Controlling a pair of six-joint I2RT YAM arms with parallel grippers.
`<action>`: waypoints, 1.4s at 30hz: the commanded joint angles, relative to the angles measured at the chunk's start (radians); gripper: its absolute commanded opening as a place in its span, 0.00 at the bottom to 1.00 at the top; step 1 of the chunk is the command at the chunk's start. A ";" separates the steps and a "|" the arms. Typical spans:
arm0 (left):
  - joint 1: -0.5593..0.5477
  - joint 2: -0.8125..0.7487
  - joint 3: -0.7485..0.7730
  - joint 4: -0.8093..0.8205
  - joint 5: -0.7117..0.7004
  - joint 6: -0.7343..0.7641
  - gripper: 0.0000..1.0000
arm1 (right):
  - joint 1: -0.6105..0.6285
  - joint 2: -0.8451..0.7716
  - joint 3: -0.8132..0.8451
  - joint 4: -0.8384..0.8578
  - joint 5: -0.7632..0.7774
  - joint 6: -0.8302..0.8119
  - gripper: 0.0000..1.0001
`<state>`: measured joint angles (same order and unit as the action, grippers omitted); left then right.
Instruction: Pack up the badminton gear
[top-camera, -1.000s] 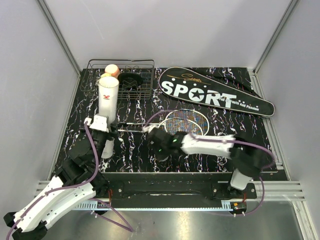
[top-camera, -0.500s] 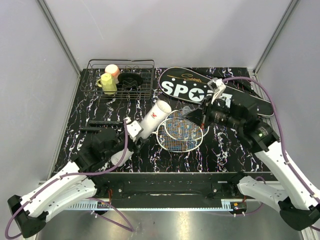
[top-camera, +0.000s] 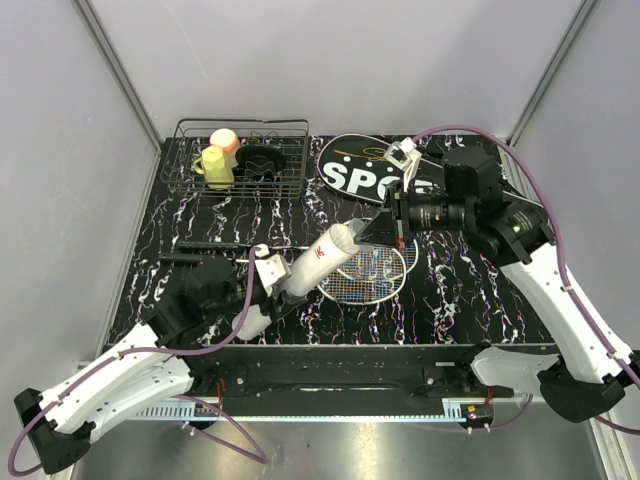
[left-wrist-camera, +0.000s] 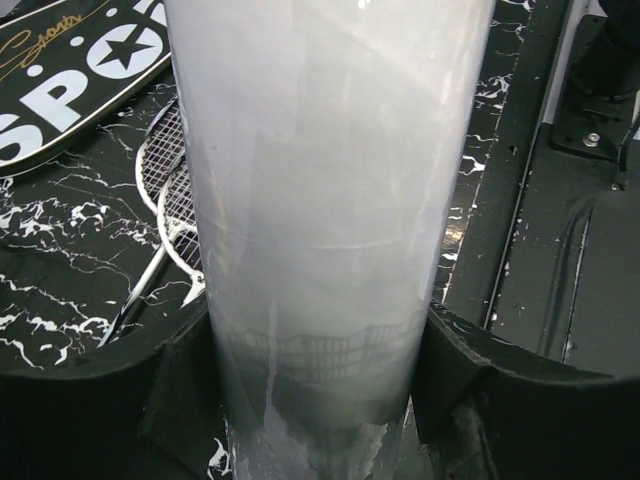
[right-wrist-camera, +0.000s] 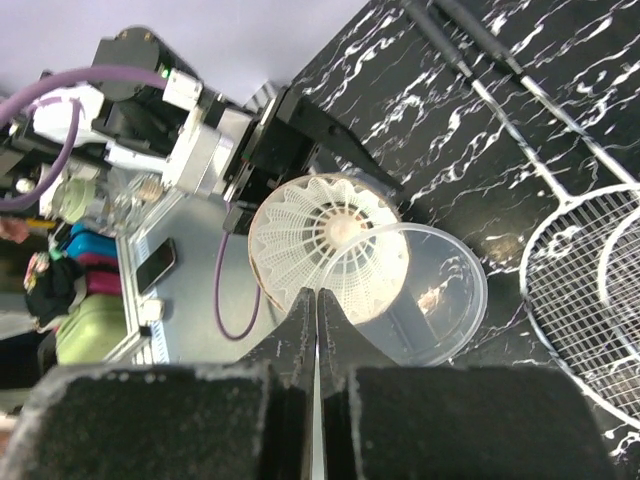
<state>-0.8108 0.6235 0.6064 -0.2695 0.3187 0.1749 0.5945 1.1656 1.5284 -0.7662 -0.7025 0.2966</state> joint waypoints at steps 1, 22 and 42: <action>-0.011 -0.016 0.043 0.081 0.066 0.005 0.09 | -0.004 0.016 0.059 -0.096 -0.101 -0.059 0.00; -0.037 0.012 0.053 0.061 0.053 0.015 0.08 | 0.021 0.085 0.072 -0.082 -0.209 -0.047 0.00; -0.045 -0.022 0.052 0.059 0.031 0.023 0.06 | 0.088 0.097 0.006 0.048 -0.180 0.033 0.00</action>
<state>-0.8497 0.6376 0.6064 -0.3420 0.3447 0.1871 0.6632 1.2743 1.5696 -0.8268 -0.8825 0.2745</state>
